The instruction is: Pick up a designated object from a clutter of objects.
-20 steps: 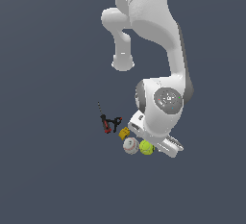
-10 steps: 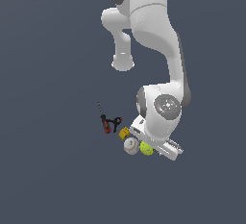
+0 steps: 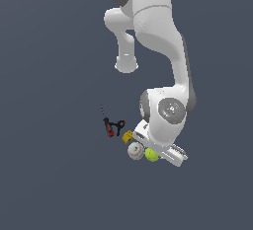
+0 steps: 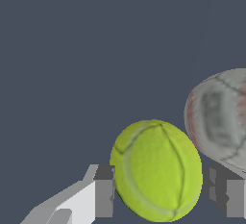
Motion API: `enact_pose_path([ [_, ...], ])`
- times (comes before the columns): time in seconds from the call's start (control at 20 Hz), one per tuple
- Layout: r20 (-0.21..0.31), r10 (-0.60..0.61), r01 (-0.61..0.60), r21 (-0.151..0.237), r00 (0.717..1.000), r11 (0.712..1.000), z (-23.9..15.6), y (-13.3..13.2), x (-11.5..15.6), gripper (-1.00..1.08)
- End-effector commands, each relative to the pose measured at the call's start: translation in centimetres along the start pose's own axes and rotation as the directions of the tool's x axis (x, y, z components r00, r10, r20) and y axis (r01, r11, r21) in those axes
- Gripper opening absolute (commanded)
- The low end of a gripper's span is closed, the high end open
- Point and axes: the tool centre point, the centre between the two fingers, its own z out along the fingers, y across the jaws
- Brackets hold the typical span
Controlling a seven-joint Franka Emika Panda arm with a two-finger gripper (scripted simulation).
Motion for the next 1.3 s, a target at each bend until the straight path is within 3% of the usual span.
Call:
enact_pose_path([
  [0.0,0.024,0.005,-0.005,-0.029,1.0,1.0,2.2,1.3,-0.6,-1.0],
  [0.2,0.024,0.005,-0.005,-0.029,1.0,1.0,2.2,1.3,-0.6,-1.0],
  [0.25,-0.002,0.0,0.0,0.002,1.0,1.0,-0.1,0.0,0.1,-1.0],
  [0.75,0.0,0.001,-0.001,-0.001,1.0,1.0,-2.8,-0.3,-0.8,-1.0],
  [1.25,0.006,0.002,-0.002,-0.009,1.0,1.0,-11.3,-1.1,-3.5,-1.0],
])
